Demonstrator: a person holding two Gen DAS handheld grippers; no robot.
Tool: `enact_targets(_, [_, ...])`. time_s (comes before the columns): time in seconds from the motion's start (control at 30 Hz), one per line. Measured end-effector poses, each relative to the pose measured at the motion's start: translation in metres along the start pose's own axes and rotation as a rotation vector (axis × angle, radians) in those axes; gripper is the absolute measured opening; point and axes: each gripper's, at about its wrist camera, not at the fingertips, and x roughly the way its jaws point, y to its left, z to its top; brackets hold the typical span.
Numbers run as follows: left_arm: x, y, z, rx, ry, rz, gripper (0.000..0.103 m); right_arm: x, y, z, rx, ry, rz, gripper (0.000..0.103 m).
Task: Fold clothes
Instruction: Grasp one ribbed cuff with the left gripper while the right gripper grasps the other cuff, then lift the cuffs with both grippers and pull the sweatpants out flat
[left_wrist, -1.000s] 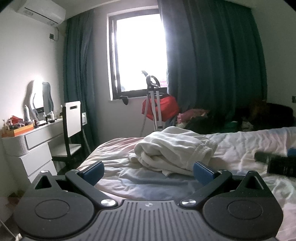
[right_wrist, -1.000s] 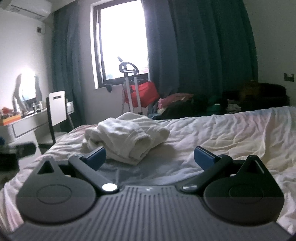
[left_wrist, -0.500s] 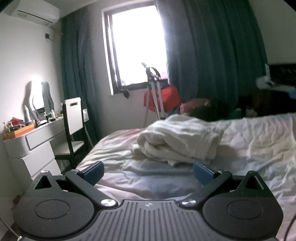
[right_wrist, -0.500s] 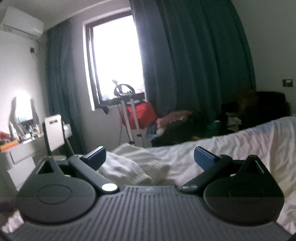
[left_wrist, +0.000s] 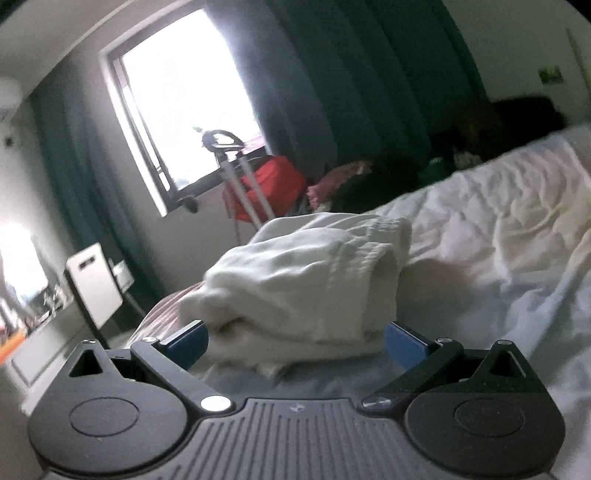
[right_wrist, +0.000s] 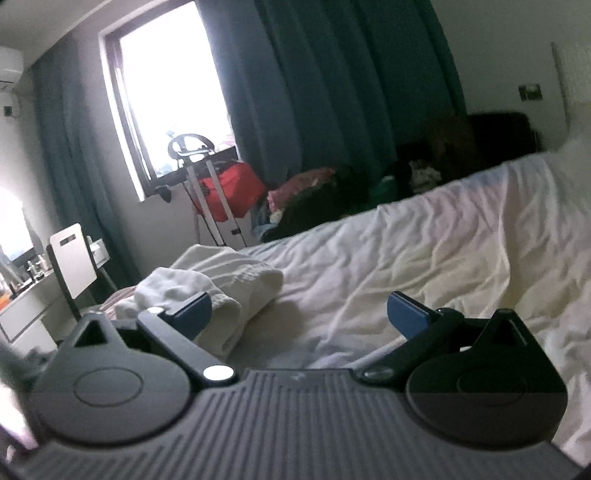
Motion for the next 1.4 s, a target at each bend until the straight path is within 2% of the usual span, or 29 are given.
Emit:
enact_targets(0.1, [0.039, -0.018, 0.009, 0.033, 0.005, 0.024, 0.103, 0.009, -0.004, -0.001, 0.026, 0.025, 0.007, 0.103])
enact_targets(0.3, [0.105, -0.033, 0.023, 0.075, -0.005, 0.101, 0.102, 0.028, -0.015, 0.001, 0.052, 0.015, 0.004, 0.103])
enact_targets(0.4, [0.125, -0.039, 0.032, 0.076, -0.017, 0.150, 0.093, 0.043, -0.022, 0.000, 0.074, 0.037, -0.004, 0.103])
enact_targets(0.47, [0.132, -0.036, 0.039, 0.043, -0.021, 0.165, 0.072, 0.052, -0.024, -0.002, 0.072, 0.044, -0.015, 0.103])
enact_targets(0.5, [0.128, -0.031, 0.042, 0.016, -0.033, 0.161, 0.066, 0.056, -0.025, -0.003, 0.068, 0.046, -0.022, 0.103])
enact_targets(0.57, [0.122, -0.021, 0.050, -0.040, -0.057, 0.153, 0.040, 0.062, -0.027, -0.005, 0.065, 0.051, -0.033, 0.103])
enact_targets(0.6, [0.118, -0.016, 0.054, -0.065, -0.069, 0.149, 0.034, 0.065, -0.028, -0.006, 0.065, 0.054, -0.038, 0.103])
enact_targets(0.63, [0.111, -0.009, 0.057, -0.082, -0.082, 0.147, 0.024, 0.068, -0.028, -0.007, 0.066, 0.057, -0.040, 0.103])
enact_targets(0.67, [0.104, -0.001, 0.060, -0.098, -0.093, 0.145, 0.021, 0.070, -0.028, -0.008, 0.068, 0.060, -0.036, 0.103])
enact_targets(0.83, [0.057, 0.045, 0.067, -0.147, -0.122, 0.143, 0.018, 0.069, -0.016, -0.014, 0.014, 0.042, -0.017, 0.103])
enact_targets(1.03, [-0.022, 0.111, 0.069, -0.238, -0.156, 0.151, 0.016, 0.052, -0.001, -0.015, -0.059, -0.015, -0.003, 0.103])
enact_targets(1.13, [-0.068, 0.139, 0.059, -0.272, -0.183, 0.137, 0.016, 0.036, 0.009, -0.013, -0.121, -0.052, 0.007, 0.103])
enact_targets(1.23, [-0.108, 0.164, 0.045, -0.285, -0.202, 0.124, 0.015, 0.015, 0.017, -0.013, -0.138, -0.059, 0.054, 0.103])
enact_targets(1.3, [-0.125, 0.179, 0.031, -0.303, -0.199, 0.113, 0.015, 0.002, 0.023, -0.016, -0.144, -0.047, 0.095, 0.103])
enact_targets(1.4, [-0.122, 0.193, 0.011, -0.347, -0.176, 0.122, 0.014, -0.011, 0.032, -0.026, -0.142, 0.025, 0.167, 0.103])
